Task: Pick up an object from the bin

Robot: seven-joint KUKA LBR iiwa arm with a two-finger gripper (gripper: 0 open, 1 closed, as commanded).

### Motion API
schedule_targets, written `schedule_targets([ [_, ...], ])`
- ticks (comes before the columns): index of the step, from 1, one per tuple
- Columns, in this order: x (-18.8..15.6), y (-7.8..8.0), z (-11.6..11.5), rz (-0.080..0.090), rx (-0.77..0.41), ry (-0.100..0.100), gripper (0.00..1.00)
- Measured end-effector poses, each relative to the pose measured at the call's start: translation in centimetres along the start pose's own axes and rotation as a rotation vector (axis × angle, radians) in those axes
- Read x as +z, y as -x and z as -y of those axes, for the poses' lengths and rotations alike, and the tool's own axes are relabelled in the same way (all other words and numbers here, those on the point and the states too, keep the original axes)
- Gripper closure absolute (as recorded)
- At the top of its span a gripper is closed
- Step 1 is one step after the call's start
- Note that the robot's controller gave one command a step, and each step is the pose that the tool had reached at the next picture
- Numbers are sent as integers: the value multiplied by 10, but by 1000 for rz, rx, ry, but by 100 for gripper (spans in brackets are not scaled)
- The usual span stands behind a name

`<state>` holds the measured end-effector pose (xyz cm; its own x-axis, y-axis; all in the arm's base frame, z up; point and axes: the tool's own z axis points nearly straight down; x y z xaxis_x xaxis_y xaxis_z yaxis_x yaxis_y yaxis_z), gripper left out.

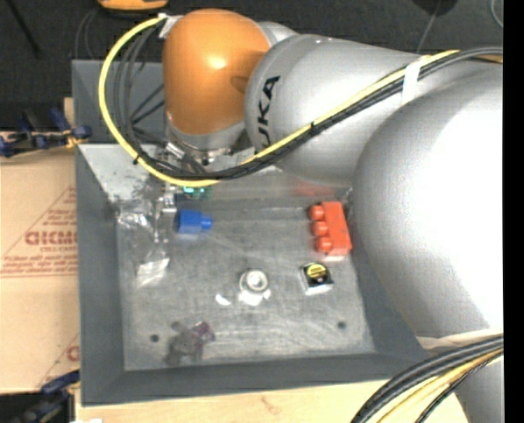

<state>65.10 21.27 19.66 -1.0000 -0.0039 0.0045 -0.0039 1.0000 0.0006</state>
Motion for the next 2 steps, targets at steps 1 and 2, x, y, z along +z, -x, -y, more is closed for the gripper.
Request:
schedule_targets([
  [1, 77, -10, -3, 29, -257, 4, 0],
  [2, 38, -35, 90, 11, -165, -3, 0],
])
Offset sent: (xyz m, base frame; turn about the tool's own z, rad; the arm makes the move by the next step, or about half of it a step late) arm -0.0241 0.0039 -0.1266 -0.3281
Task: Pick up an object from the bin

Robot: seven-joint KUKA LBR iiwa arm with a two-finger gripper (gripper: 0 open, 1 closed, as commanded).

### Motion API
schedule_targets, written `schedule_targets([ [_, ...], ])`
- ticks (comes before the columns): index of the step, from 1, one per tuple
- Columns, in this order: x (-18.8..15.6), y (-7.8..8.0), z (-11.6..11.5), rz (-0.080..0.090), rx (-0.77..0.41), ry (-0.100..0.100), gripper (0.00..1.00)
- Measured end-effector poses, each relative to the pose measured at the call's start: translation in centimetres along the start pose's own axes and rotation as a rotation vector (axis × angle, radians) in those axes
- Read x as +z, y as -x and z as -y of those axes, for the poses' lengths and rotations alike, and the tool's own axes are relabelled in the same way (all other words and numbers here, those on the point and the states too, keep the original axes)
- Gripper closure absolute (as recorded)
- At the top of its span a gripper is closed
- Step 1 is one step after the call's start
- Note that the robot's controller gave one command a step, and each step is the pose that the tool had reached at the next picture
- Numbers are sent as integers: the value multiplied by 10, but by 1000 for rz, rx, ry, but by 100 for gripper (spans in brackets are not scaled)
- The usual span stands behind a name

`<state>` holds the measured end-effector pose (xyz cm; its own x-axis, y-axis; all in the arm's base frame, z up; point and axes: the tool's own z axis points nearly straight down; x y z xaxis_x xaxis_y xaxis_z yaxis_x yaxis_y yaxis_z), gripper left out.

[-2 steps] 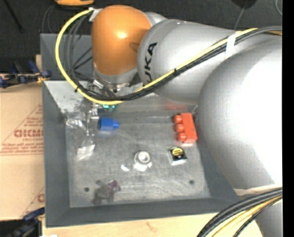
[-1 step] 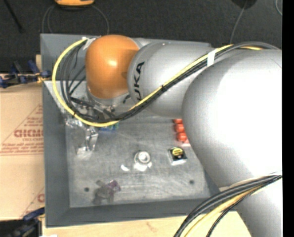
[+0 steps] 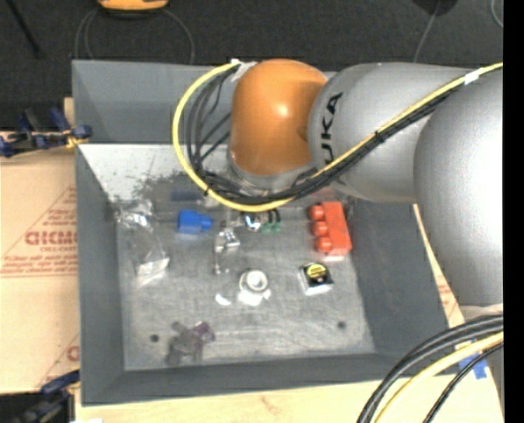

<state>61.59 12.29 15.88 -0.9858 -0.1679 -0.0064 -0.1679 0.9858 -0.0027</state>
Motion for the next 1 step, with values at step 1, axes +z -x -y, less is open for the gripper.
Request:
schedule_targets([
  [1, 85, 9, -19, 1, -344, 3, 0],
])
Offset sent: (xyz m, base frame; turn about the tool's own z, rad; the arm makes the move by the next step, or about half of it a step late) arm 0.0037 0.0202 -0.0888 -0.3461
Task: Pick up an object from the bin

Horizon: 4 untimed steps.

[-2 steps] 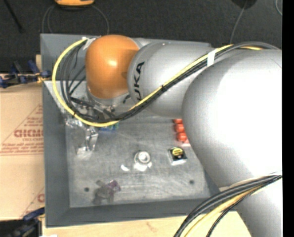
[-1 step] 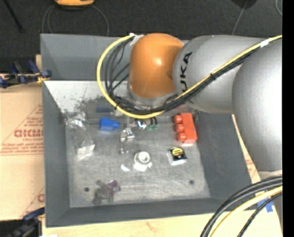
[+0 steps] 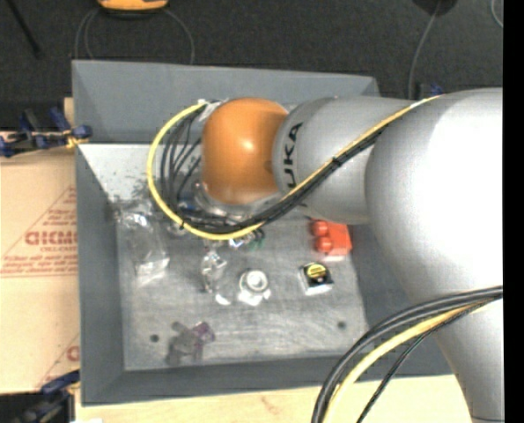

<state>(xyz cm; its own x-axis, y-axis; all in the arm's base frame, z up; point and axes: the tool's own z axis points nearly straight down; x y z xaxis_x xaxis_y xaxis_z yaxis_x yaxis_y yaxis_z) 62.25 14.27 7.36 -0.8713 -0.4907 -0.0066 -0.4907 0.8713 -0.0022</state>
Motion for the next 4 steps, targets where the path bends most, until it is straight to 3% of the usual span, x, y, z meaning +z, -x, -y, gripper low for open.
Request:
schedule_targets([
  [1, -10, -62, 13, -8, 16, 2, 0],
  [2, -2, -72, 24, 8, 282, 4, 0],
  [3, -4, -79, 34, 4, 305, 3, 0],
  [4, -2, -81, 57, 6, 520, 4, 0],
])
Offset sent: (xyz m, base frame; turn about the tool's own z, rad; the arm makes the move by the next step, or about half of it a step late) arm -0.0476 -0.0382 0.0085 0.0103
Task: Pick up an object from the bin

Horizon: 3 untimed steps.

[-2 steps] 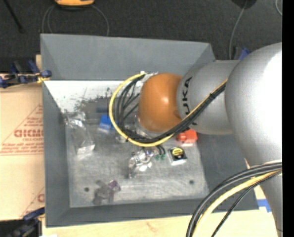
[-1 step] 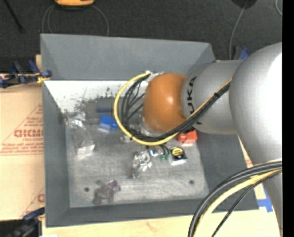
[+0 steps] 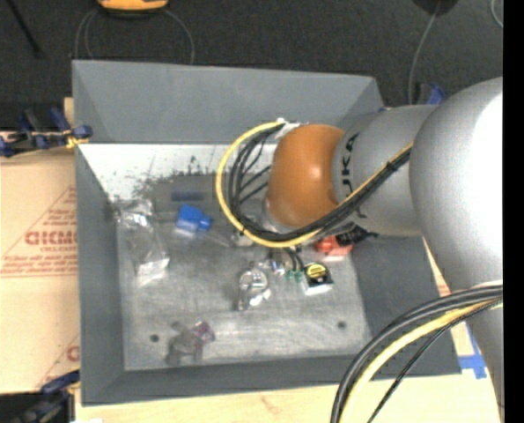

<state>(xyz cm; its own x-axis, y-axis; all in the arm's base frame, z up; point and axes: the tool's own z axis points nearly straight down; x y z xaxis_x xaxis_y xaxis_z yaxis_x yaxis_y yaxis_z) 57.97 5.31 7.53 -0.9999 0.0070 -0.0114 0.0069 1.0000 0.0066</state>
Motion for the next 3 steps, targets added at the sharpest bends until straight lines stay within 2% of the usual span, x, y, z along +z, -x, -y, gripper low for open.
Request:
schedule_targets([
  [1, -3, 2, 2, 7, 1, -2, 100],
  [2, -147, 8, 0, 1, -42, -7, 100],
  [3, -142, 6, 0, -7, -42, -7, 0],
])
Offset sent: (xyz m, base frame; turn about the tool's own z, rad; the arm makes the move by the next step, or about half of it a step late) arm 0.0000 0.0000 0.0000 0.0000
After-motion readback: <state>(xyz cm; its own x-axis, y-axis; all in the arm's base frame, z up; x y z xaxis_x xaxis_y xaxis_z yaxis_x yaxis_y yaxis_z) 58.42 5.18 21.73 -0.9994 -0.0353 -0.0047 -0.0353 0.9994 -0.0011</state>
